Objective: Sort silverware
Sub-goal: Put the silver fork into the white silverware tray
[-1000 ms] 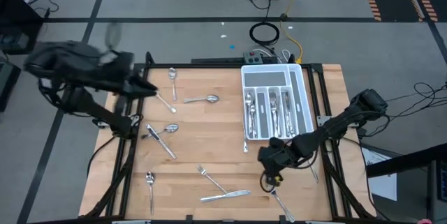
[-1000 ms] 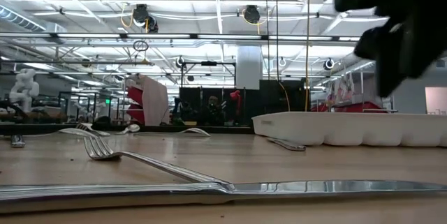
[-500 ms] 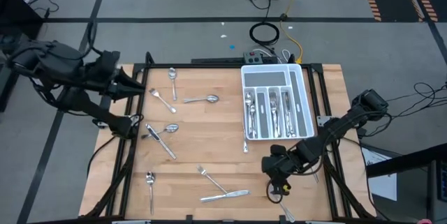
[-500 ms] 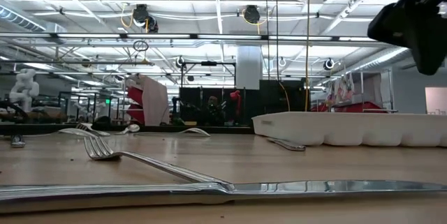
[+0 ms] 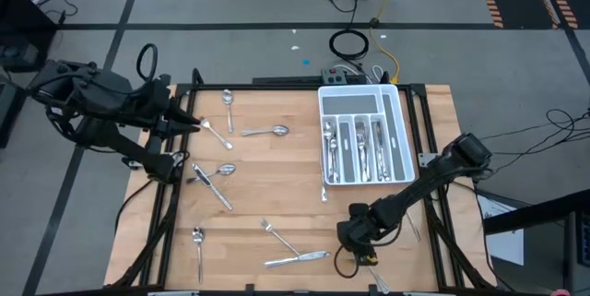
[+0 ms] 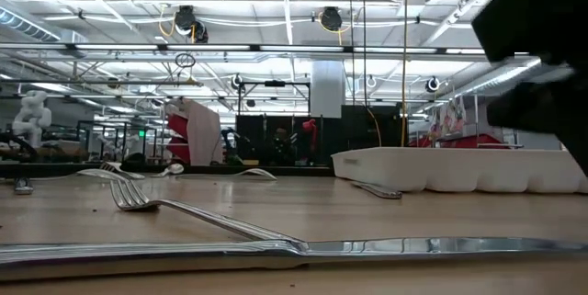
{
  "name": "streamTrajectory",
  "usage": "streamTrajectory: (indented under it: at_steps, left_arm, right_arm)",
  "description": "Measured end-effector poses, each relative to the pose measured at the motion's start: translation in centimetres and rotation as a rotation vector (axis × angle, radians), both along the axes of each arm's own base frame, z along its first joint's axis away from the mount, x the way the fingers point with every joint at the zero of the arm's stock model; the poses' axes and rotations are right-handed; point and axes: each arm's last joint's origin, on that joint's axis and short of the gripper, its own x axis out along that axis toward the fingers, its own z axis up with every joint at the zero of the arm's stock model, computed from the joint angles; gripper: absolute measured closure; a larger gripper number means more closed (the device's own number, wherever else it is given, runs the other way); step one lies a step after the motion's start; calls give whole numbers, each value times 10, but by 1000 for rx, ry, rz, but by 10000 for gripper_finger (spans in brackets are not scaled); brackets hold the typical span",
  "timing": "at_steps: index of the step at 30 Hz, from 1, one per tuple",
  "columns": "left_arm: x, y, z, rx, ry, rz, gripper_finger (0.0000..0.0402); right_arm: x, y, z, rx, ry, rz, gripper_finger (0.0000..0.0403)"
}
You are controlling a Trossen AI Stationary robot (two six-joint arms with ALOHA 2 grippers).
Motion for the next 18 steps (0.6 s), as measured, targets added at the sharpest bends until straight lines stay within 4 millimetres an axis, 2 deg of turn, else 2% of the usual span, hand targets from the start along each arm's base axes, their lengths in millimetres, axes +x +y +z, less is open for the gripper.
streamTrajectory:
  at_steps: [4,9,10,18]
  left_arm:
    - [0,0,0,1,0,-1,329]
    - [0,0,0,2,0,-1,329]
    - [0,0,0,2,0,-1,329]
    - [0,0,0,7,0,-4,329]
  right_arm:
    - [2,1,-10,-9,23,51,218]
    - [3,2,-11,7,1,124,363]
    - [4,2,-11,21,-4,138,381]
    - [11,0,-10,54,-37,92,402]
